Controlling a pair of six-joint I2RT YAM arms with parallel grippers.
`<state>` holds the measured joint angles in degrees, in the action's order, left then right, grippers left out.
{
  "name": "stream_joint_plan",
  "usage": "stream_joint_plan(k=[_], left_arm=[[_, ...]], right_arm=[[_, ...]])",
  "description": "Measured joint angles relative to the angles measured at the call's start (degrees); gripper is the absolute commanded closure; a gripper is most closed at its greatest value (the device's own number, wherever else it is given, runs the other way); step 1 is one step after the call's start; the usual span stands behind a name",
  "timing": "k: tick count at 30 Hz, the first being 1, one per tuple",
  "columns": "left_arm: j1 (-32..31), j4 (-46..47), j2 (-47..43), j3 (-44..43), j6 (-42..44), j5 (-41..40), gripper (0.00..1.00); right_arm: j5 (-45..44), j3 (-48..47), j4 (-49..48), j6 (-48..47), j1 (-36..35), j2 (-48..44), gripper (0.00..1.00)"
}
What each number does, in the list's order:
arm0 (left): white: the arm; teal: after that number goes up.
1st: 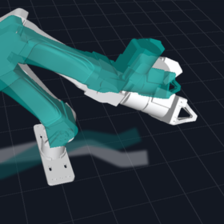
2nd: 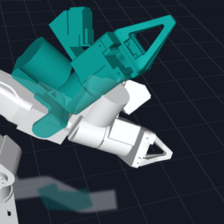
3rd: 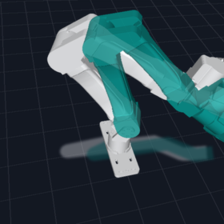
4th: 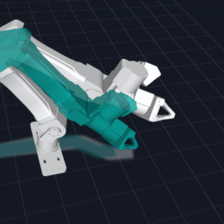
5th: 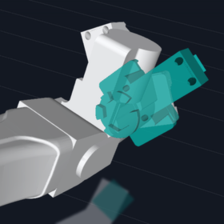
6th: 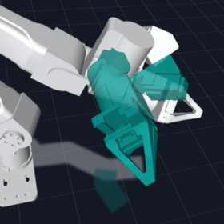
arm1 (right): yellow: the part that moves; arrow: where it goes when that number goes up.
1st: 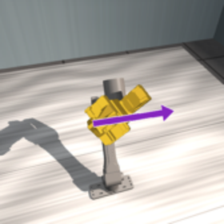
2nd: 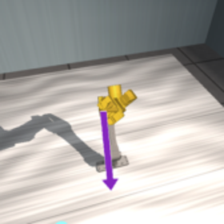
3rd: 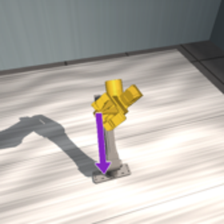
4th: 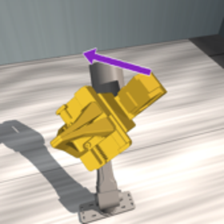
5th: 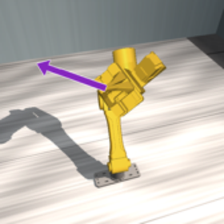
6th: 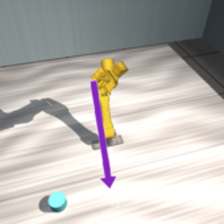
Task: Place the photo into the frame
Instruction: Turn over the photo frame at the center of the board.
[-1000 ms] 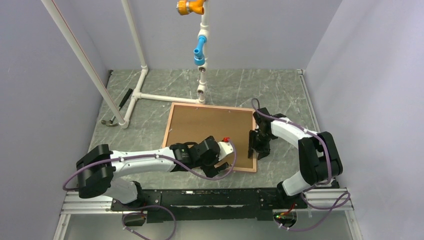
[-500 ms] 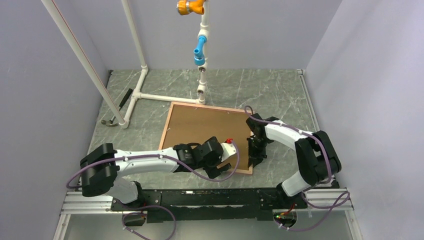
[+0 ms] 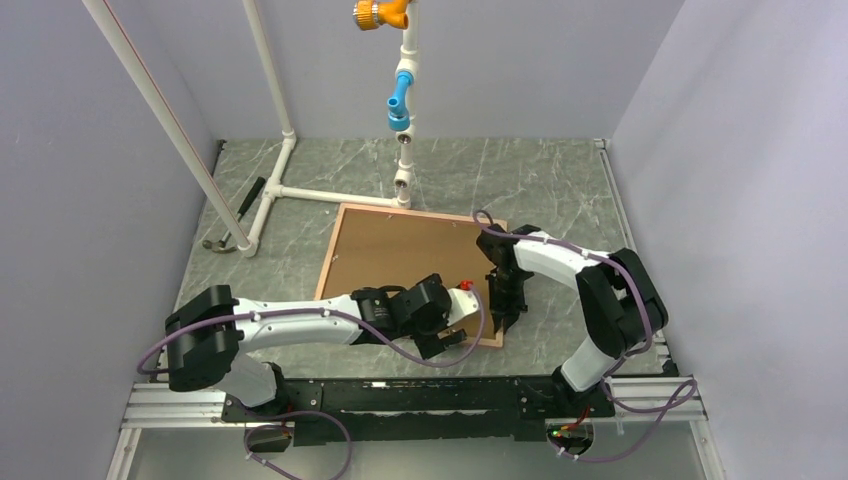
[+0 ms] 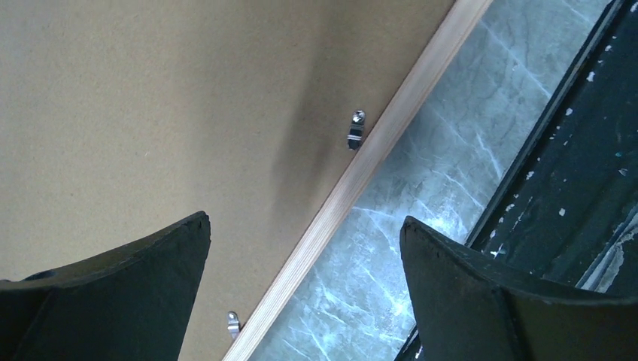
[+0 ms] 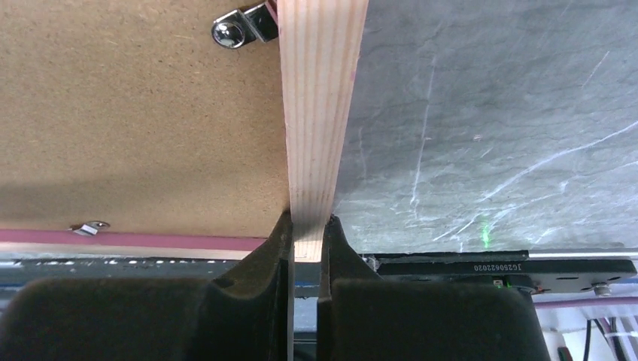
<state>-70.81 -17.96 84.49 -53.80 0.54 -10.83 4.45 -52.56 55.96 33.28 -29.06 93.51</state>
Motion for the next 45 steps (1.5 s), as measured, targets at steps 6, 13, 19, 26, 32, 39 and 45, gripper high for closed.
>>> stream_joint_plan(k=[6, 13, 19, 26, 32, 39, 45], left_arm=[[-2.27, 0.48, 0.0, 0.02, 2.54, -0.35, 0.01], [-5.42, 1.16, 1.9, -0.02, 5.22, -7.15, 0.01], [-6.05, 1.05, 7.34, -2.14, 4.48, -22.21, 0.12], [-6.19, 0.04, 11.08, -3.28, 4.79, -34.67, 0.59], [-8.26, -5.07, 11.13, -4.2, 13.46, -43.82, 0.92], [-7.82, -7.69, 9.09, -4.2, 11.74, -46.53, 1.0], [-8.22, -13.35, 3.98, -6.51, 9.01, -45.66, 1.0]], right_arm=[[2.73, -4.76, 3.06, -2.34, 2.16, -2.08, 1.0], [5.92, -13.62, 7.72, -5.27, 3.89, -5.81, 1.0], [8.66, -16.31, 10.03, -6.1, 4.39, -8.0, 1.0], [11.69, -17.4, 10.32, -6.21, 4.83, -10.01, 1.0], [15.56, -19.17, 9.09, -5.97, 5.7, -11.41, 0.79], [16.57, -22.34, 9.38, -6.21, 5.92, -14.73, 0.19], [13.84, -28.55, 6.45, -8.24, 6.84, -20.09, 0.0]])
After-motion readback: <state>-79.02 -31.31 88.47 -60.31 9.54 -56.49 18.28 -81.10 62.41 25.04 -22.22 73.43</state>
